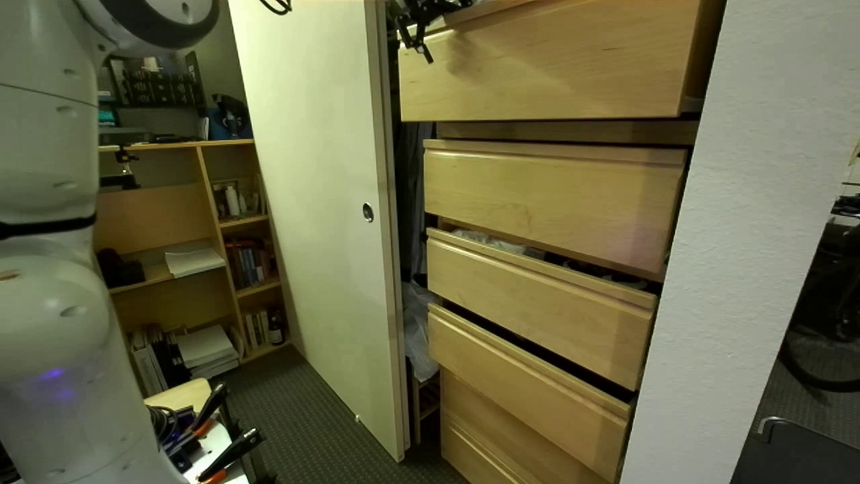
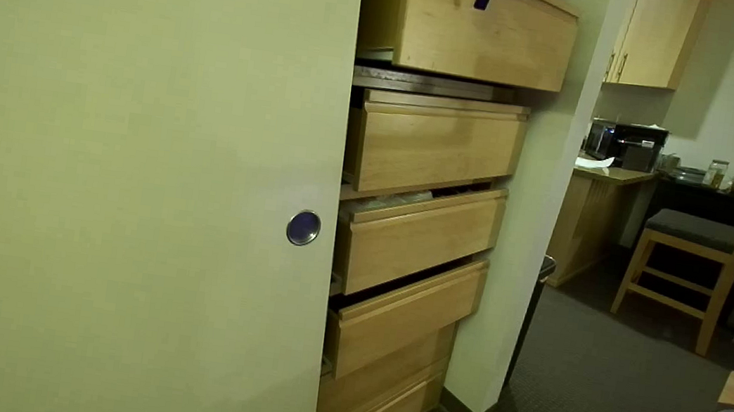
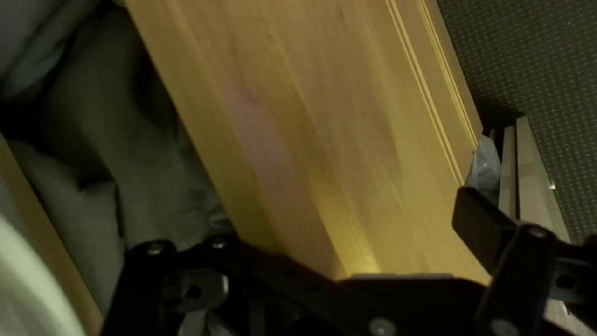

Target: Open the topmost drawer

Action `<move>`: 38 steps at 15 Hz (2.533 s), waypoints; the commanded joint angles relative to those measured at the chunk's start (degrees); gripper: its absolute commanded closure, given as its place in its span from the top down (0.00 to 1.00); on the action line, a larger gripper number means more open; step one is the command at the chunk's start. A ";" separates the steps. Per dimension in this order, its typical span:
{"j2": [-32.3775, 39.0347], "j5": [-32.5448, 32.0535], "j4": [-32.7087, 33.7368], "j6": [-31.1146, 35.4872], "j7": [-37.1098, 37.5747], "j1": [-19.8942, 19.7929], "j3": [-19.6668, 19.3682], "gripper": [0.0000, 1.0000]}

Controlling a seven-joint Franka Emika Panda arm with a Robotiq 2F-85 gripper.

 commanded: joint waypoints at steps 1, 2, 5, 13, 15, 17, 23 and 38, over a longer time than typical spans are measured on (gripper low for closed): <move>-6.90 0.71 -8.53 -0.80 2.95 0.42 0.44 1.00; -8.15 0.80 -9.91 -0.76 3.24 0.49 0.49 1.00; -11.65 1.24 -14.34 -0.93 4.12 0.84 0.59 1.00; -19.92 3.36 -24.65 -0.96 5.10 1.51 0.91 1.00; -21.68 4.20 -26.67 -0.86 5.17 1.48 0.76 1.00; -23.32 4.91 -28.45 -0.91 5.27 1.40 0.52 1.00; -29.35 6.44 -34.11 -0.57 5.17 1.26 -0.22 1.00; -40.91 8.05 -41.52 -2.23 7.71 2.67 0.13 1.00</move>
